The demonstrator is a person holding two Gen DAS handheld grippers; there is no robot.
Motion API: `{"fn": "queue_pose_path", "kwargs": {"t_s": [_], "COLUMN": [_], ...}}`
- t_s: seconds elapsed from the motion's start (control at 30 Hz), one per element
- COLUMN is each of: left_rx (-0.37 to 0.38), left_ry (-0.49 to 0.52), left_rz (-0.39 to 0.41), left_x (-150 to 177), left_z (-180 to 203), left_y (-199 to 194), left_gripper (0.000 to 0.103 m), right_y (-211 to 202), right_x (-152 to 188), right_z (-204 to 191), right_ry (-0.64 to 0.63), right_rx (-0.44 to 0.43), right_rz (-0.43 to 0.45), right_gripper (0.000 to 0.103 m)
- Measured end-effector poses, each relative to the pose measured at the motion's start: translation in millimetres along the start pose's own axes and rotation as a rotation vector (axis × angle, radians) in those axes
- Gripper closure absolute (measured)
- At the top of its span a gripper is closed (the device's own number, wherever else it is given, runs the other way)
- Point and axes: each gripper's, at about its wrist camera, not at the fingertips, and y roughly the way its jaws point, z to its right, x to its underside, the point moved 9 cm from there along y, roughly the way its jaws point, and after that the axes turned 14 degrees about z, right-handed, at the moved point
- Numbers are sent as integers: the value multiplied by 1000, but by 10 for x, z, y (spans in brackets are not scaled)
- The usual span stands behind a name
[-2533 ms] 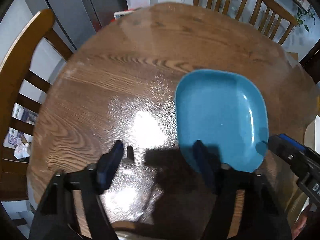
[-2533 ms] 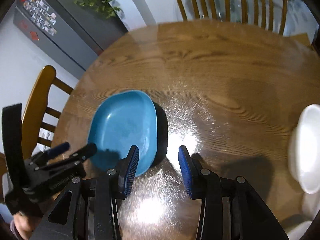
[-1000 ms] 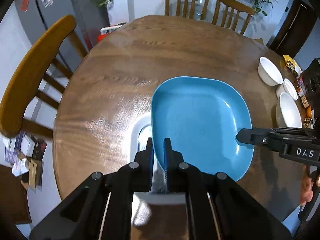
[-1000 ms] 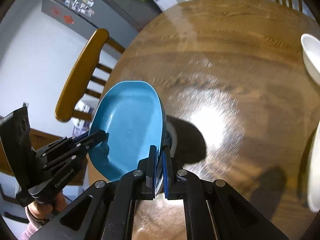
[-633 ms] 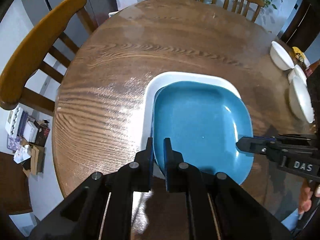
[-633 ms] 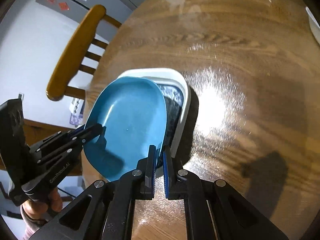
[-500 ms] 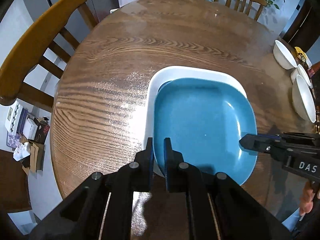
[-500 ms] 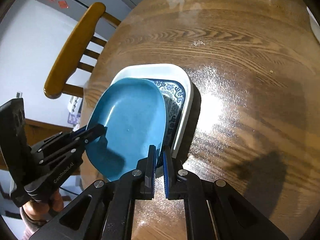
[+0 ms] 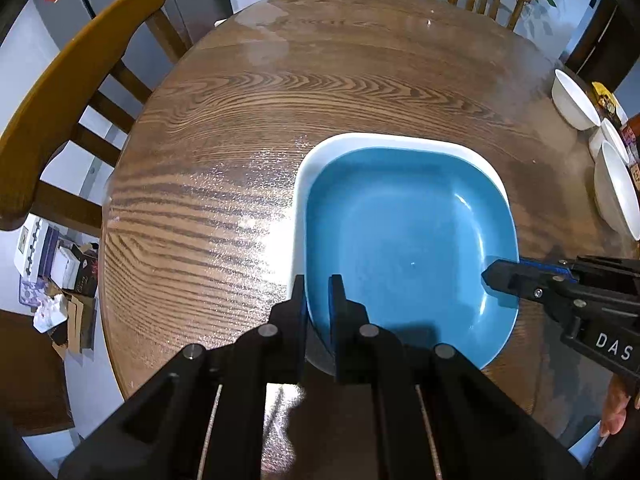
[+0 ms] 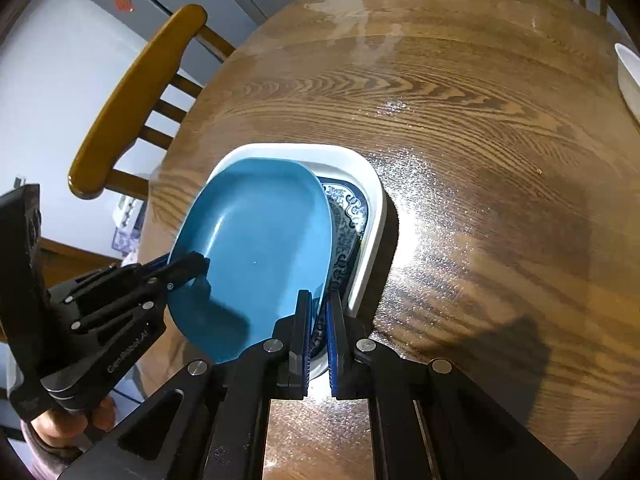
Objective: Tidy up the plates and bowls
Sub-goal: 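Carry the teal dish over the stacked plates and lower it on top, then open the left gripper and withdraw from the stack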
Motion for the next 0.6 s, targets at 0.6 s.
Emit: {"fn": "queue_pose_path", "kwargs": {"t_s": [0.6], "left_rx": [4], "left_ry": [28], "left_rz": [-2], "left_x": [-7], "left_z": [24], "left_y": [-9], "left_gripper": [90], "right_y": [8], "right_x": [-46], "right_z": [-29], "right_ry": [-27], "right_rx": [58], "right_rz": [22], "right_gripper": [96]}}
